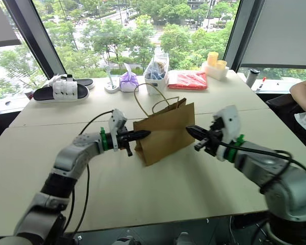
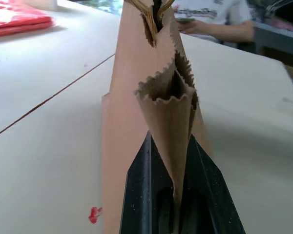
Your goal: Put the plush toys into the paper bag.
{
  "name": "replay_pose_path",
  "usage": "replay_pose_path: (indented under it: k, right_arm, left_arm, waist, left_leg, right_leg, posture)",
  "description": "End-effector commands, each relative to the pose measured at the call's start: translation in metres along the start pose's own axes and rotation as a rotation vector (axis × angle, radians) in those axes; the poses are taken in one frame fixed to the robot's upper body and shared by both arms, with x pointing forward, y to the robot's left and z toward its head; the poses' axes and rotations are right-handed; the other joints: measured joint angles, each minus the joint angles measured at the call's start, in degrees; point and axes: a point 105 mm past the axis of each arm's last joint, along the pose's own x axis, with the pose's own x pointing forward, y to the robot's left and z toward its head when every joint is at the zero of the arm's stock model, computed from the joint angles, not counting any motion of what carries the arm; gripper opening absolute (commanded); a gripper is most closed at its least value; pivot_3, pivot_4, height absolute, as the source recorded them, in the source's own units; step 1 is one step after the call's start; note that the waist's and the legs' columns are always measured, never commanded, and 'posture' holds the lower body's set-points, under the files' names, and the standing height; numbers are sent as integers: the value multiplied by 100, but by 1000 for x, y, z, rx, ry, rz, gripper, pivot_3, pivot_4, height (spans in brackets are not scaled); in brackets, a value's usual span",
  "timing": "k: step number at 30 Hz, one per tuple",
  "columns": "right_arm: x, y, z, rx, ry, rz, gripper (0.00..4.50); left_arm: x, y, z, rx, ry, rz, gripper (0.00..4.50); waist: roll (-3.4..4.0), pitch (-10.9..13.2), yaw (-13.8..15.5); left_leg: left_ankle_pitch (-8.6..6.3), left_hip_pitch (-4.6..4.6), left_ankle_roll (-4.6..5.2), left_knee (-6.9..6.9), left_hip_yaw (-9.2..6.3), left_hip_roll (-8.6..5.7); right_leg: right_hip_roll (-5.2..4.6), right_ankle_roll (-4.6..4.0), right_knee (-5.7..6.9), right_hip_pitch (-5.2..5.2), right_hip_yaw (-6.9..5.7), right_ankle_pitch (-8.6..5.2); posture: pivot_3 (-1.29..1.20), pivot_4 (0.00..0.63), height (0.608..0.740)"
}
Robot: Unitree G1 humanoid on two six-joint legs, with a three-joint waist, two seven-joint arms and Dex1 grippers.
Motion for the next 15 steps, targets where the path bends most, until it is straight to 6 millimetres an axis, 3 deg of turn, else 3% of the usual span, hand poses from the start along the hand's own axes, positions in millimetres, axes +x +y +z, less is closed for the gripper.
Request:
replay_pose_path:
  k: [1, 7, 15]
  right_arm:
    - [-19, 0, 10, -44, -8, -11, 0]
    - [-28, -4, 13, -46, -13, -57, 0]
    - [-29, -3, 9, -48, 1, -84, 0]
  left_arm:
    - [1, 0, 27, 80, -38, -186, 13]
    - [1, 6, 31, 104, 6, -316, 13]
    - [6, 14, 8, 156, 114, -343, 13]
  waist:
    - [-3, 1, -1]
    - [-3, 1, -27]
    - [-10, 5, -3]
  left_leg:
    - [0, -4, 1, 5, -2, 0]
    - [-4, -7, 7, 7, -1, 1]
    - [-4, -12, 8, 13, -4, 0]
  right_leg:
    - [0, 0, -1, 0, -4, 0]
    - [-3, 2, -1, -1, -4, 0]
    - [-4, 3, 0, -1, -5, 0]
  posture:
    - [0, 150, 740]
    - [0, 150, 740]
    - [0, 150, 740]
